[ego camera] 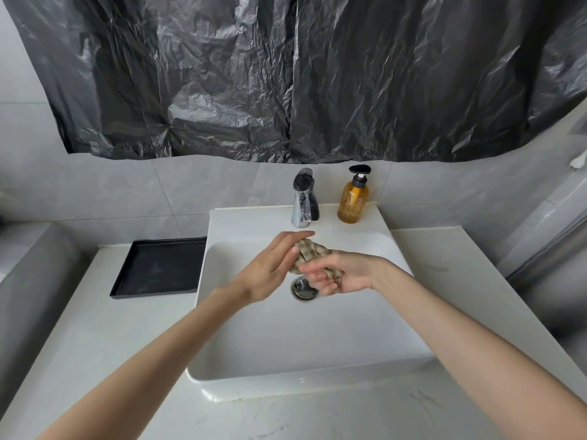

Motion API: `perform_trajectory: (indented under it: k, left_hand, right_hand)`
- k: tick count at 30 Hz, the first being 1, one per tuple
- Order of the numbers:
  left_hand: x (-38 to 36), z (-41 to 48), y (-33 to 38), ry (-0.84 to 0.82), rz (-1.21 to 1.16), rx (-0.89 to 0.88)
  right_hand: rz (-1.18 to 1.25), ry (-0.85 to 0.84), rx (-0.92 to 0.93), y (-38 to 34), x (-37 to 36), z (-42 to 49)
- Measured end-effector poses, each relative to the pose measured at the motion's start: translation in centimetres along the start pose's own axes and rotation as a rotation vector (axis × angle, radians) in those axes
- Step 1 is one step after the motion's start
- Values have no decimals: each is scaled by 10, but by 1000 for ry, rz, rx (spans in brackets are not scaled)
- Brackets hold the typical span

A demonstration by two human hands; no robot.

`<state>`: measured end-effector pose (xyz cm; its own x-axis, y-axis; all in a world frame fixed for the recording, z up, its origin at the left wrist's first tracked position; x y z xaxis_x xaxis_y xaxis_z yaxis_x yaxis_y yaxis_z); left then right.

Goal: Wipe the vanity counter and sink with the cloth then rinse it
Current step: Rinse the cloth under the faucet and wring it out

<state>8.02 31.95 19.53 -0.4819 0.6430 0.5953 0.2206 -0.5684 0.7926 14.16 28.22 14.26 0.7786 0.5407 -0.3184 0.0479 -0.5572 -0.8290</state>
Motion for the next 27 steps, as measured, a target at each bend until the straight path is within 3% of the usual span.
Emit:
perform_trajectory:
  k: [3,5,8,12,15,17,20,24,27]
  left_hand:
    - [-2,5,-13,6,-23,88]
    - [-6,8,-28,-49,16,174]
    - [-19,11,-61,-95,-109,399]
    - [-36,5,-89,-25,-643,652]
    - [-47,-3,-89,-75,-941,757]
    - [-48,-5,-88,-69,-1013,772]
    - [-30,-3,-94,25,-762,682]
    - [-16,-3,-72,36,-414,387]
    - [-10,-3,-50,11,-188,252]
  right_hand:
    - [-362,152,-139,-4,7,-1]
    - [-730,317,-244,-11,20,-4]
    - [-1246,471,-263,-26,24,-1]
    - [-1649,632,-181,-34,16,3]
    - [-1835,689,-128,-26,13,11]
    - [-1785,699,-118,-23,20,10]
    - [-1424,672,-143,-21,40,2]
    - [-523,402,-113,6,55,4]
    - [-303,172,-123,15,39,9]
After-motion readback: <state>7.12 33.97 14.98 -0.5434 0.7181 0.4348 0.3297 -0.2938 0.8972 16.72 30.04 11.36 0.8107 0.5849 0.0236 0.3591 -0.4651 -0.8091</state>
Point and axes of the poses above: each hand's wrist, its own z-axis towards the middle knuckle, its own x-axis out of the back of the hand, y = z × x, the point moved 10 cm from there along z, towards the middle knuckle, and after that the axes turned 11 degrees about -y, right-handed, at the moved point
